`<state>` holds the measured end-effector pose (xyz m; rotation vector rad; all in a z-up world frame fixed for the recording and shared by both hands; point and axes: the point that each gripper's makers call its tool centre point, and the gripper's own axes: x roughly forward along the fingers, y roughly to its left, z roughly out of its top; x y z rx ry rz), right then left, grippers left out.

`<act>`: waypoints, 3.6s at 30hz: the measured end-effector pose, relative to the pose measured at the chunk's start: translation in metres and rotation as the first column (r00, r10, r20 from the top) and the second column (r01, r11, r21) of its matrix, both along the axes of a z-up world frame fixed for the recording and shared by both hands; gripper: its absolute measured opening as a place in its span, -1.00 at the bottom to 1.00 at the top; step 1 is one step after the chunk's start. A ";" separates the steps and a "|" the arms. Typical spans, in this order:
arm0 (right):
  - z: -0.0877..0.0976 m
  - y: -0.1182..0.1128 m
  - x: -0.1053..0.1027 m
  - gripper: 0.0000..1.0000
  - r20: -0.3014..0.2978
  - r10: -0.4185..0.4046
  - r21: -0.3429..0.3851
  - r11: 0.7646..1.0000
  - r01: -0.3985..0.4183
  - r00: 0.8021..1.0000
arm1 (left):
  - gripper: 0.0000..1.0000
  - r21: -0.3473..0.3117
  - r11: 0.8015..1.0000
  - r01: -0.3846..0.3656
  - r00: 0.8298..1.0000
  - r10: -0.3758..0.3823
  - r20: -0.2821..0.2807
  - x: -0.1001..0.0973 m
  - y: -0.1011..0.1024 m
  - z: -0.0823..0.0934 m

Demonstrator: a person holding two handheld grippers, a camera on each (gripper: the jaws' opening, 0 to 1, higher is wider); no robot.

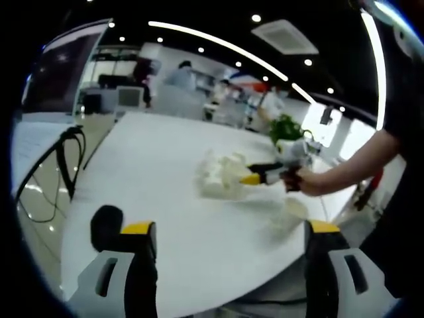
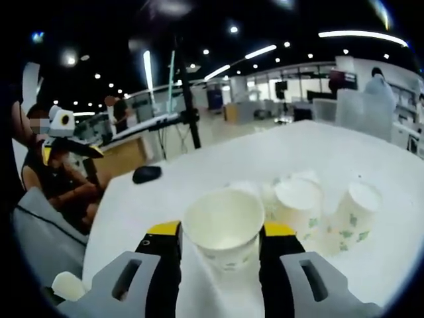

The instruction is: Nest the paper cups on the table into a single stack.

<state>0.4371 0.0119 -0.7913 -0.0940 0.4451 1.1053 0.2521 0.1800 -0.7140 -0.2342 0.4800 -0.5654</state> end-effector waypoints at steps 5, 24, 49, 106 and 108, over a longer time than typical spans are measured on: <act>0.000 -0.001 -0.002 -0.18 0.001 0.008 0.001 1.000 -0.008 1.000 | 0.83 -0.002 1.000 0.004 1.000 -0.004 0.004 0.001 -0.002 0.001; 0.009 -0.008 -0.008 -0.20 0.006 0.014 0.024 1.000 -0.014 1.000 | 0.81 -0.013 1.000 0.008 1.000 -0.008 0.009 0.003 -0.006 0.001; 0.038 -0.028 -0.024 -0.20 0.039 0.001 0.044 0.999 -0.002 0.999 | 0.81 -0.023 0.999 0.025 0.999 -0.024 0.036 0.003 -0.016 0.009; 0.149 -0.060 -0.141 -0.22 0.073 0.099 0.221 0.969 -0.113 0.992 | 0.95 0.012 0.998 0.066 0.989 -0.067 0.128 0.024 -0.031 0.025; 0.146 -0.059 -0.144 -0.22 0.060 0.099 0.225 0.968 -0.110 0.993 | 0.95 0.009 0.998 0.066 0.990 -0.066 0.127 0.024 -0.032 0.025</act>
